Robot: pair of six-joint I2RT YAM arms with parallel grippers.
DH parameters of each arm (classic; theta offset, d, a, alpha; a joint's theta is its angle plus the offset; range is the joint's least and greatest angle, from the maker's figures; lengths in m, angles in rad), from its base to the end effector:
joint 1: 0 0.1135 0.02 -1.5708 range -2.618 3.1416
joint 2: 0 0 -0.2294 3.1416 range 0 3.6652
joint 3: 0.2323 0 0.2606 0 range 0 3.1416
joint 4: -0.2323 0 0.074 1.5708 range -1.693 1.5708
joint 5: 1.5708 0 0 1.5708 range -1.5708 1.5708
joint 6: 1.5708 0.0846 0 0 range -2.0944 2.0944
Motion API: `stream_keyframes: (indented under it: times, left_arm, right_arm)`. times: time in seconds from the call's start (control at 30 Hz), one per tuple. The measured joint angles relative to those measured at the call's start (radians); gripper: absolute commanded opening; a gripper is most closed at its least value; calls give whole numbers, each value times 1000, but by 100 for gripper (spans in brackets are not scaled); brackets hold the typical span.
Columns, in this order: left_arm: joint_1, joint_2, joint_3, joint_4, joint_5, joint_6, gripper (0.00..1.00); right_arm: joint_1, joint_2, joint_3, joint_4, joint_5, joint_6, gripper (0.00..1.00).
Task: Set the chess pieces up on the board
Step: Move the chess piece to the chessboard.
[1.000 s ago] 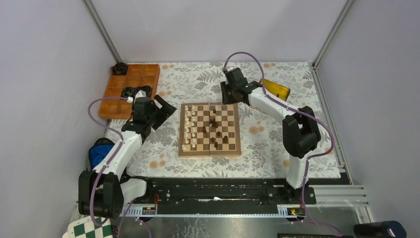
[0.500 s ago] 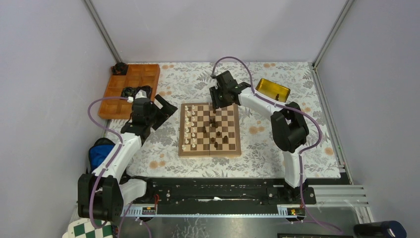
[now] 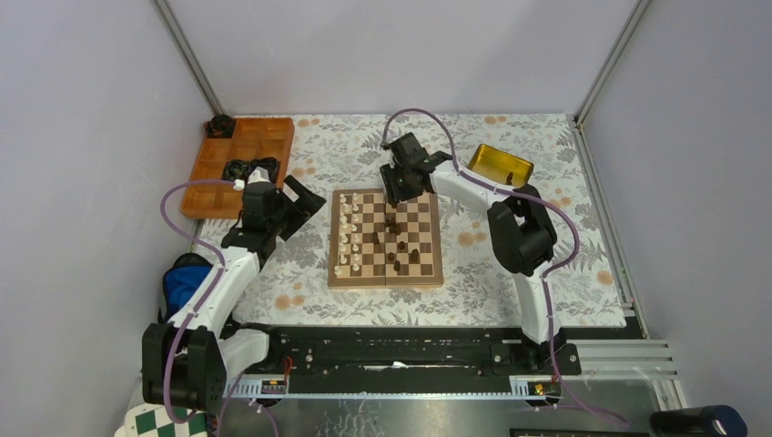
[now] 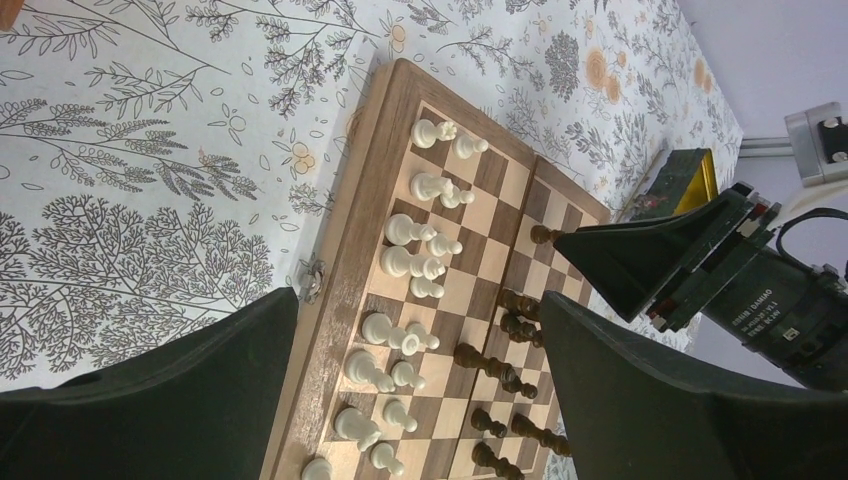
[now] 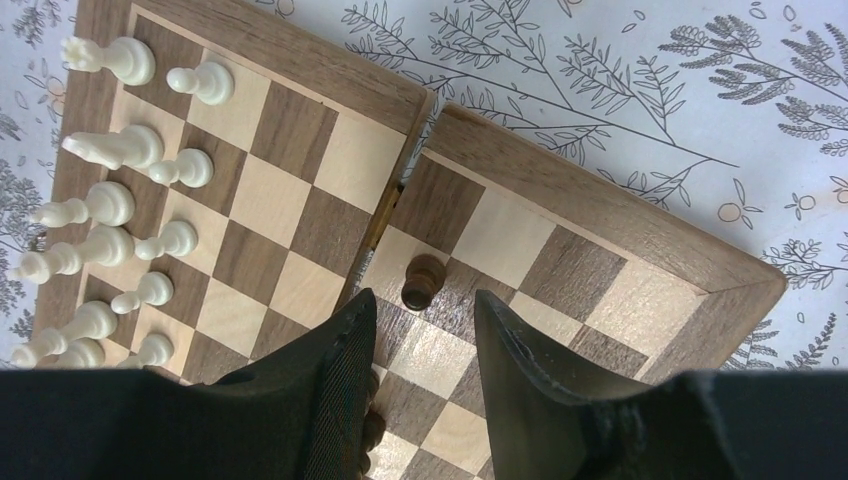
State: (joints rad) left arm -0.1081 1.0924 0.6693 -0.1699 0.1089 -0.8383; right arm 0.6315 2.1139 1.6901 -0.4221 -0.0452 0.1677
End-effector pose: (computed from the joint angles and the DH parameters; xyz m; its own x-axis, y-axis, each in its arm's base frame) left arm 0.2986 -0.0417 0.1794 -0.5179 -0.6872 -0.5094 -0.2814 0.6992 -0.6572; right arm 0.4009 0.2980 0.1416 -0.6982 -0.3041 -0.6481 -0.5045 0.8513 0.1440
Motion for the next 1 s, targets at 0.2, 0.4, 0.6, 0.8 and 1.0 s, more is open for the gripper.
stream_keyframes:
  times: [0.2, 0.4, 0.6, 0.8, 1.0]
  left_arm:
    - [0, -3, -5, 2, 0, 0, 99]
    - [0, -4, -5, 5, 0, 0, 99]
    - [0, -3, -8, 13, 0, 0, 98]
    - [0, -3, -9, 13, 0, 0, 98]
    - [0, -3, -9, 14, 0, 2, 98]
  right_arm:
    - [9, 39, 24, -15, 3, -11, 45]
    - [11, 68, 45, -18, 17, -18, 36]
    - [11, 80, 61, -26, 45, -31, 19]
    - [14, 80, 73, -40, 87, -45, 4]
    - [17, 79, 73, -41, 145, -63, 0]
